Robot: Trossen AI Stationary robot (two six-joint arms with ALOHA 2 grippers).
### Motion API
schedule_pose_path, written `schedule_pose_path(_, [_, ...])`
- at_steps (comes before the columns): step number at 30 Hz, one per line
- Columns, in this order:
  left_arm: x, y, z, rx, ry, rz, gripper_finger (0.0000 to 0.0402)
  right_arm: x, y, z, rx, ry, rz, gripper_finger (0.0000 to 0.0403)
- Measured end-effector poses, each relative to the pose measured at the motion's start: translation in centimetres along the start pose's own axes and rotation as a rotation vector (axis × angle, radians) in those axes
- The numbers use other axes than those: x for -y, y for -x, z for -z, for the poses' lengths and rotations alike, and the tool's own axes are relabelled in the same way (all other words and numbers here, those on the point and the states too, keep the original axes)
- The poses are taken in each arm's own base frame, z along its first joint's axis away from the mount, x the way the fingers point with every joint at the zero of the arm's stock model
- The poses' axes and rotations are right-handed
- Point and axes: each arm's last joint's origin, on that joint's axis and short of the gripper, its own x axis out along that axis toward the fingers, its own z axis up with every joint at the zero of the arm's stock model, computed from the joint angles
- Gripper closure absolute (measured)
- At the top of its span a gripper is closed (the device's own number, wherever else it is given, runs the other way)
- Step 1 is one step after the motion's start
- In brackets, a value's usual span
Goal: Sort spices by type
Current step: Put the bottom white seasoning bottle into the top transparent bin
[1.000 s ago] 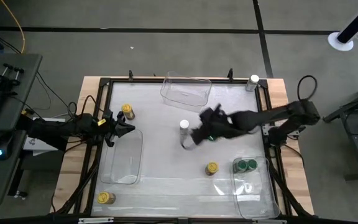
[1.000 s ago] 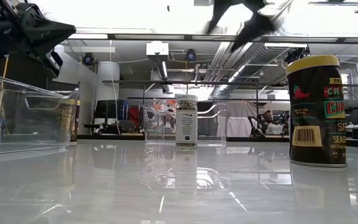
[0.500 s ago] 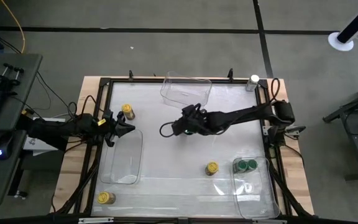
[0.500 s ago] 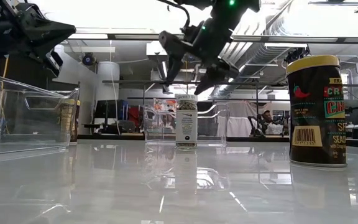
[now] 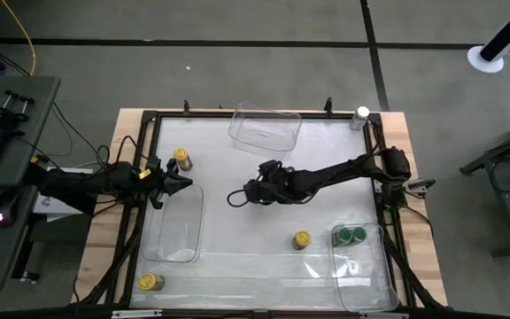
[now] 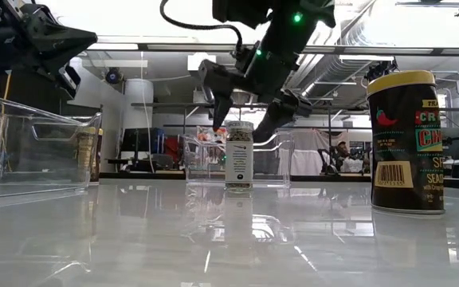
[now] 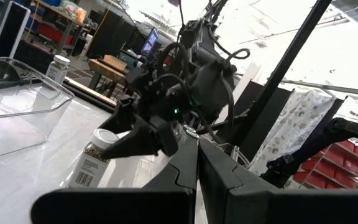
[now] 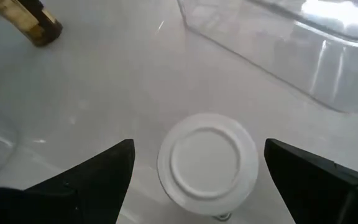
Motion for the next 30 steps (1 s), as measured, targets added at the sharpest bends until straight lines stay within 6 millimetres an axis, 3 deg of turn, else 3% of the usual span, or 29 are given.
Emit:
schedule_pose_path(10, [0.0, 0.0, 0.0, 0.001, 0.0, 0.0, 0.0401, 0.0, -1.2, 1.0, -0.015, 0.024, 0.03, 0.0062])
schedule_pose_path(15, [0.0, 0.0, 0.0, 0.0, 0.0, 0.0, 0.0401, 0.0, -1.2, 1.0, -0.017, 0.028, 0.032, 0.0116])
schedule_pose_path(20, [0.0, 0.0, 0.0, 0.0, 0.0, 0.0, 0.0401, -0.1, -0.8, 1.5, -0.016, 0.05, 0.04, 0.0198])
schedule_pose_path(24, [0.0, 0.0, 0.0, 0.0, 0.0, 0.0, 0.0401, -0.2, -0.2, 1.7, 0.001, 0.071, 0.042, 0.0207])
schedule_pose_path(26, [0.0, 0.0, 0.0, 0.0, 0.0, 0.0, 0.0401, -0.2, 0.5, 1.2, 0.013, 0.085, 0.028, 0.0207])
schedule_pose_path(30, [0.0, 0.0, 0.0, 0.0, 0.0, 0.0, 0.0401, -1.4, 3.7, -2.1, 0.083, 0.123, -0.036, 0.0207])
